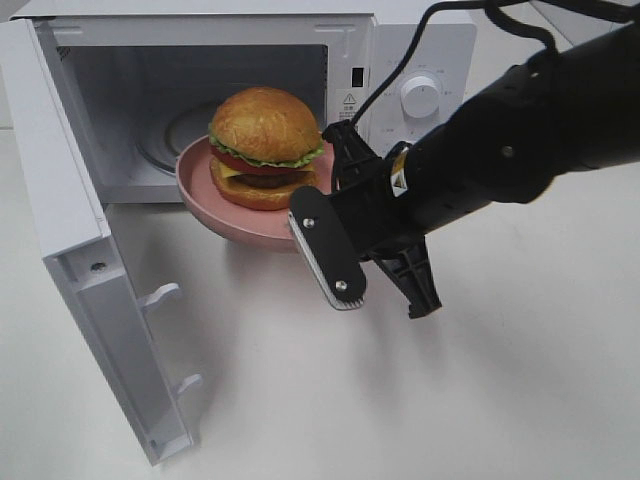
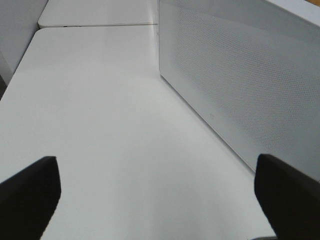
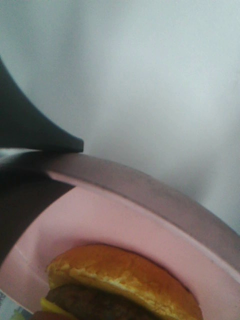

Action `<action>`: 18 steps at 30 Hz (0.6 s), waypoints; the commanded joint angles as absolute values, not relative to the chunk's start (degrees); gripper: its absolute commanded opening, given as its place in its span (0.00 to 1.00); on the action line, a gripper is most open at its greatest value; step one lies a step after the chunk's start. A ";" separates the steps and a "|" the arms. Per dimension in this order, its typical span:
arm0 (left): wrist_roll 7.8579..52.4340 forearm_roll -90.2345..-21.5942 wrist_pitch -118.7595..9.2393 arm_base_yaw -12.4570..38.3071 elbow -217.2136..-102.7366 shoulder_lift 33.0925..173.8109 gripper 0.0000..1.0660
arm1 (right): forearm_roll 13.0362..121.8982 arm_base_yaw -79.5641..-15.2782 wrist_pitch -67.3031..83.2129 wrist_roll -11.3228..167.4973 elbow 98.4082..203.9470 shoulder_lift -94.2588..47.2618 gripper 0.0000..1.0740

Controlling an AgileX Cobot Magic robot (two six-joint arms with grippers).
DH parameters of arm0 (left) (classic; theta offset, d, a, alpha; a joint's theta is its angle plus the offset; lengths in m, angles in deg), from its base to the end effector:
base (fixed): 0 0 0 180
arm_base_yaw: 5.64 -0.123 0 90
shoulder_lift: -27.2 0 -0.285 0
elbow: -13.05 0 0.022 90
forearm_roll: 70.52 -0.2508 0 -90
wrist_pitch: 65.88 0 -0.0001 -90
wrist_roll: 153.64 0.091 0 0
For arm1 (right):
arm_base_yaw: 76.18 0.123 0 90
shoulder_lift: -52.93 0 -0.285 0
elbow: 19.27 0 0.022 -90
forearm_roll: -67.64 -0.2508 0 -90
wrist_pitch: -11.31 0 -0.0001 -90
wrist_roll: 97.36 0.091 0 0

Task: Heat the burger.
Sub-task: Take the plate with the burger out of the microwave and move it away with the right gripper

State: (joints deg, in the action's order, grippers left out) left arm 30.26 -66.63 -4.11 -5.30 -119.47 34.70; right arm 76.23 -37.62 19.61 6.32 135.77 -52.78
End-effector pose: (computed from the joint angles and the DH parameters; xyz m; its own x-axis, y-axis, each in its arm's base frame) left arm -0.0087 -0.0054 0.2812 -0.4468 0.0385 -0.8938 0.0754 0.9971 0.0052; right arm 0.2683 0.2113 0.1820 0.5564 -0.8298 -0.0432 -0.6419 -0.3963 -0.6564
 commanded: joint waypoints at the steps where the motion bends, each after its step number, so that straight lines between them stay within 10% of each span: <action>1: 29.97 -66.51 -4.63 -5.30 -119.30 33.72 0.92 | 78.12 -37.74 14.63 7.81 133.42 -48.94 0.00; 18: 29.97 -66.51 -4.63 -5.30 -119.30 33.72 0.92 | 79.33 -33.90 18.41 9.19 118.75 -32.26 0.00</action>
State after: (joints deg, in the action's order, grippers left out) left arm 30.26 -66.63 -4.11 -5.30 -119.47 34.70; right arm 78.58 -34.19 21.16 8.90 118.58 -33.47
